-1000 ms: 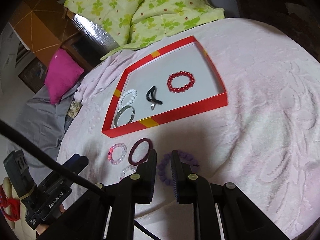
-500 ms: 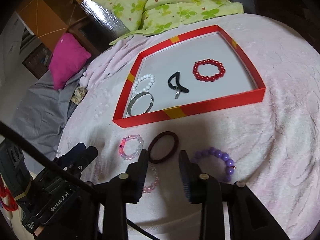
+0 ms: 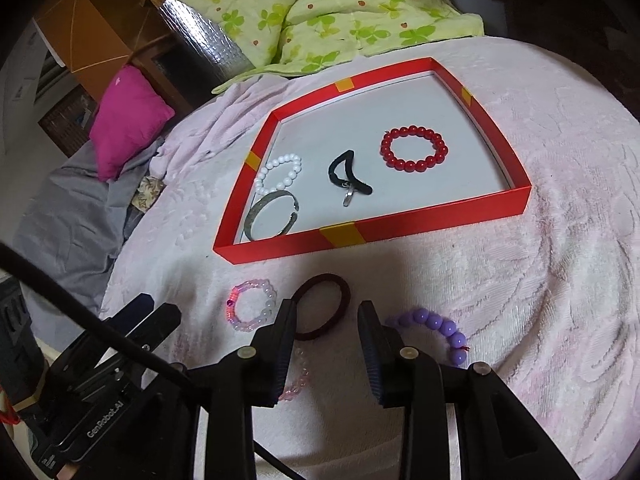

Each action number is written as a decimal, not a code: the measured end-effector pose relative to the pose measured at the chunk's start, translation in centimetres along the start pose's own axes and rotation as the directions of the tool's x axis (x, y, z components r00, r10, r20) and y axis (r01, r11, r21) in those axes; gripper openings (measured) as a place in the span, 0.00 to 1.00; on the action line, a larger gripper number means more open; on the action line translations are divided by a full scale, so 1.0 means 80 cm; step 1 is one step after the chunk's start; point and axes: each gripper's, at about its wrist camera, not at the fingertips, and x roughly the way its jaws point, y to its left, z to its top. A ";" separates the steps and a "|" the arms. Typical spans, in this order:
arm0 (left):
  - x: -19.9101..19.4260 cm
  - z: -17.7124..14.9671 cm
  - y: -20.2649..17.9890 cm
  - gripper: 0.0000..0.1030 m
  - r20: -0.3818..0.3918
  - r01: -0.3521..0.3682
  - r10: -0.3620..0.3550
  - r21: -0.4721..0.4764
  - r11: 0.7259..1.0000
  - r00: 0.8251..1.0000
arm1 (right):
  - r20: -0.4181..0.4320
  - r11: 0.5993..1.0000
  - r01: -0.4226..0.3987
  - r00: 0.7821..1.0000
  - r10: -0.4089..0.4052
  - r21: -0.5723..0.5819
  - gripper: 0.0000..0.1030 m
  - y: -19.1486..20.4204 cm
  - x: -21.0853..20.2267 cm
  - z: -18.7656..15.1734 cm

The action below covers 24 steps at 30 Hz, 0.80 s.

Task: Organize jewelry
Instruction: 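Withdraw both grippers and move the right gripper toward the dark ring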

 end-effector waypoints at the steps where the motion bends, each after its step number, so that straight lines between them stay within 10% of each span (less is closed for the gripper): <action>1: 0.000 0.000 0.000 0.50 -0.001 -0.003 0.003 0.001 1.000 1.000 | 0.000 1.000 0.004 1.000 -0.004 -0.003 0.33 0.000 0.001 0.000; 24: 0.035 -0.011 0.023 0.60 -0.125 -0.048 0.041 -0.055 0.997 0.991 | -0.060 0.997 0.076 0.995 -0.078 -0.023 0.33 0.001 0.042 0.011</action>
